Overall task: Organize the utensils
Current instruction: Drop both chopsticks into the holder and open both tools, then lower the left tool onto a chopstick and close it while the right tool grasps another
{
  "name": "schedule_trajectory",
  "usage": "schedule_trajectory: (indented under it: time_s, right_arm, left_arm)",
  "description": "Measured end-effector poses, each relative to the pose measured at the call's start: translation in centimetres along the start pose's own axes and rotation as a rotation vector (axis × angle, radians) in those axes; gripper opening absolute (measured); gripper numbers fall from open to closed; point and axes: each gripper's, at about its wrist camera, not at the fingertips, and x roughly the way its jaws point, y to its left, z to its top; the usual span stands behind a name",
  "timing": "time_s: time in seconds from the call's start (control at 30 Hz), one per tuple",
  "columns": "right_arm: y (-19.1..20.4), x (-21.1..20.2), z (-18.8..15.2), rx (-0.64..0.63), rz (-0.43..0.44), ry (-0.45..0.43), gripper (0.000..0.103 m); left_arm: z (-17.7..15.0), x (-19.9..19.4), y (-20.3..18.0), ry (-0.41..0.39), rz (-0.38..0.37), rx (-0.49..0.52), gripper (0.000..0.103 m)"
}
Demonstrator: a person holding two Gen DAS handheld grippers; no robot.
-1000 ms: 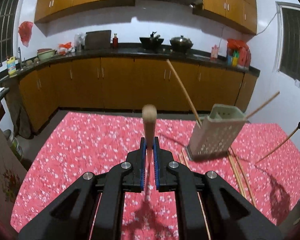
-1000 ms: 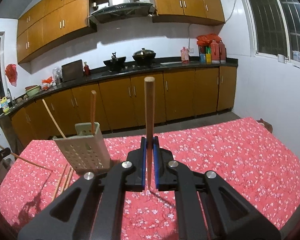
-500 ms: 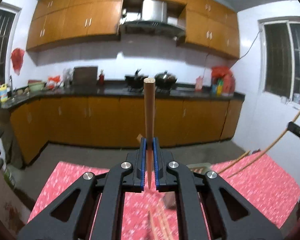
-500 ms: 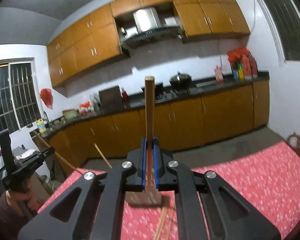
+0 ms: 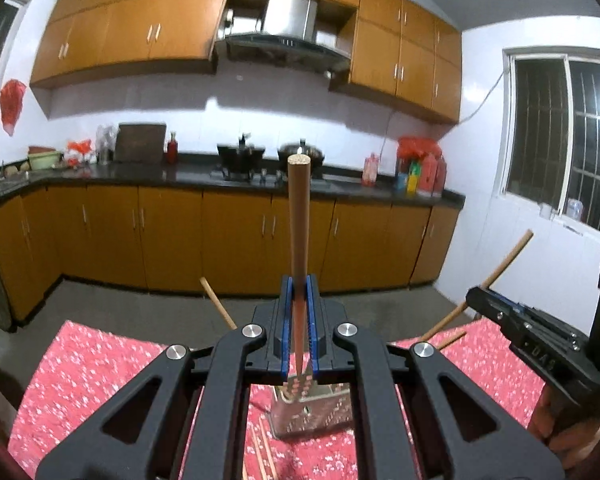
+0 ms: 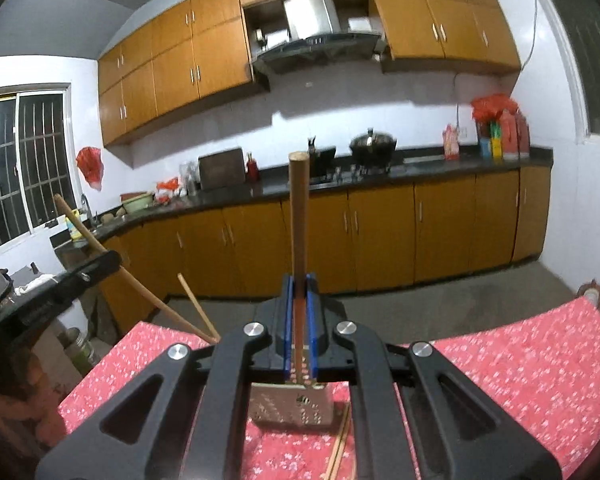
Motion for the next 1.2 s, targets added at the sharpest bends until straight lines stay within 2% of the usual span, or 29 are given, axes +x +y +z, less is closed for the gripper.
schedule_trajectory:
  time_s: [0.23,0.3,0.37,0.5,0.53,0.6,0.7,0.8,0.83,0.9,0.97,1.03,1.1,1.17,1.2]
  right_arm:
    - [0.6,1.8,-0.8,-0.005,0.001,0.064,0.011]
    - [0.8,1.5,-1.0,-0.016,-0.003,0.053,0.022]
    - [0.6,0.9,-0.9,-0.021,-0.014,0.033,0.028]
    - [0.3,-0.3,-0.6,-0.015,-0.023,0.002,0.032]
    - [0.3,-0.6,-0.6,-0.014,-0.026,-0.007,0.035]
    - [0.0,-1.9,-0.5,-0.013,-0.040,-0.039,0.049]
    - [-0.5,-3.8,-0.5,-0.006,-0.058,-0.079,0.064]
    - [-1.5,-6.1,-1.4,-0.007,-0.127,-0.113,0.076]
    - [-2.1,-6.8,-2.1,-0.011,-0.161,-0.117,0.076]
    - [-3.3,-7.2,-3.4,-0.015,-0.221,-0.097,0.076]
    - [-5.1,-6.5,-5.6,0.002,-0.270,-0.018,0.075]
    - [-7.1,-4.9,-8.2,0.048,-0.287,0.093,0.059]
    - [-8.5,-2.8,-11.1,0.108,-0.268,0.226,0.032]
    - [-8.8,-1.2,-13.9,0.151,-0.229,0.328,0.022]
    - [-8.7,-0.7,-15.0,0.156,-0.217,0.359,0.022]
  left_arm:
    - [-2.1,3.3,0.0,0.123,-0.019,-0.008,0.008]
    - [-2.4,3.3,0.2,0.125,-0.014,-0.017,0.008]
    - [-2.4,3.1,0.4,0.123,-0.017,-0.018,0.010]
    - [-1.8,2.6,1.1,0.101,-0.006,-0.025,0.032]
    - [-1.7,2.4,1.2,0.093,-0.003,-0.026,0.033]
    - [-1.6,1.8,1.4,0.083,0.001,-0.029,0.033]
    - [-1.6,0.6,2.0,0.068,0.007,-0.043,0.034]
    - [-2.0,-1.2,2.9,0.045,0.024,-0.053,0.042]
    - [-2.3,-1.7,3.2,0.041,0.032,-0.052,0.045]
    - [-3.7,-3.1,4.1,0.040,0.072,-0.039,0.049]
    - [-5.4,-3.4,4.8,0.064,0.115,-0.020,0.053]
    - [-7.7,-3.0,5.4,0.120,0.162,0.001,0.054]
    - [-10.0,-2.1,5.8,0.189,0.188,0.011,0.054]
    - [-12.3,-1.4,6.2,0.258,0.211,0.012,0.054]
    - [-13.3,-1.1,6.3,0.290,0.208,0.004,0.054]
